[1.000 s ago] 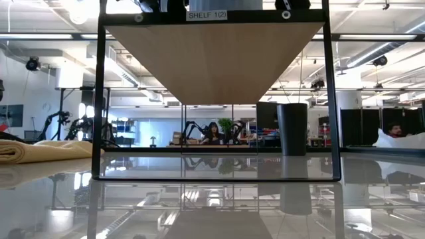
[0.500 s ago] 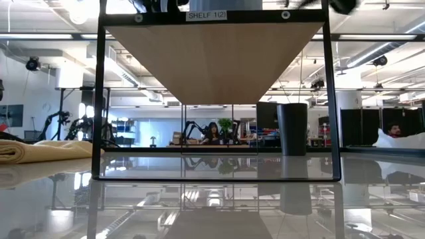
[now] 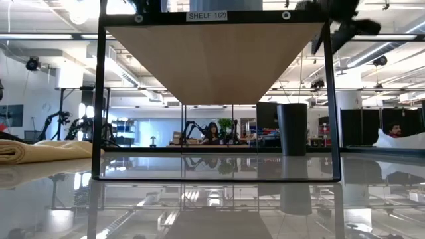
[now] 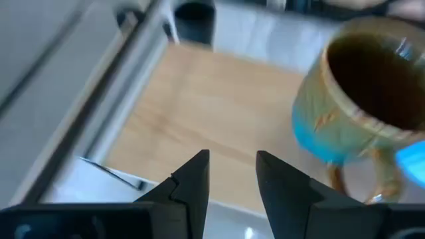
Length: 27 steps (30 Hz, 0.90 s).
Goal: Stack small to large cups/mugs on shelf
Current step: Put the black cup on the shelf
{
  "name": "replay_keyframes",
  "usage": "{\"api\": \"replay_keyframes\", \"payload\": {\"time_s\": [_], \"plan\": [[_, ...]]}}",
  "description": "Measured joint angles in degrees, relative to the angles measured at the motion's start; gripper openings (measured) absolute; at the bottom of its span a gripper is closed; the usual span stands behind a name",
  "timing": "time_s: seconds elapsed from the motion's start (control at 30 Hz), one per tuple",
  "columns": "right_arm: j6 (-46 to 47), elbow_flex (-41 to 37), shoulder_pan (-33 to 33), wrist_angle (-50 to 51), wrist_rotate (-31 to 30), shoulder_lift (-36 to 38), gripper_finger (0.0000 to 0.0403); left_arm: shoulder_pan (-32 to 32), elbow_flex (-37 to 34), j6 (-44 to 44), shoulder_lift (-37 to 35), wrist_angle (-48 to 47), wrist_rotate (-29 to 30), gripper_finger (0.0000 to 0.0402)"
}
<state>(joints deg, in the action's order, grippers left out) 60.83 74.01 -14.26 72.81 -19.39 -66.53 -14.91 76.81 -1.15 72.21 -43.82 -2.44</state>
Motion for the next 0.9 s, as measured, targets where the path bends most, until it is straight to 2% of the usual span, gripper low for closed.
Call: {"api": "replay_keyframes", "payload": {"time_s": [0.1, 0.23, 0.43, 0.63, 0.9], "plan": [[-5.65, -0.81, -5.91, -1.03, 2.83, -2.02, 0.0196, -0.49, 0.4, -0.49, -4.12, 0.14, 0.0, 0.0109], [-10.93, -2.99, -11.73, -4.5, 3.99, -4.15, 0.0221, -0.51, -0.65, -5.34, -8.45, -0.52, -0.13, 0.0109], [-16.56, -7.26, -19.25, -15.45, 11.98, -7.13, 0.023, -0.47, -3.28, -10.14, -12.85, -1.94, 0.0, 0.0109], [-17.98, -10.21, -20.67, -16.39, 12.64, -11.31, 0.0226, -0.47, -6.99, -13.1, -15.72, -2.34, 0.42, 0.0109], [-18.41, -12.12, -20.57, -21.86, 13.2, -14.41, 0.0222, -0.47, -9.21, -13.52, -15.9, -2.2, 1.46, 0.0109]]}}
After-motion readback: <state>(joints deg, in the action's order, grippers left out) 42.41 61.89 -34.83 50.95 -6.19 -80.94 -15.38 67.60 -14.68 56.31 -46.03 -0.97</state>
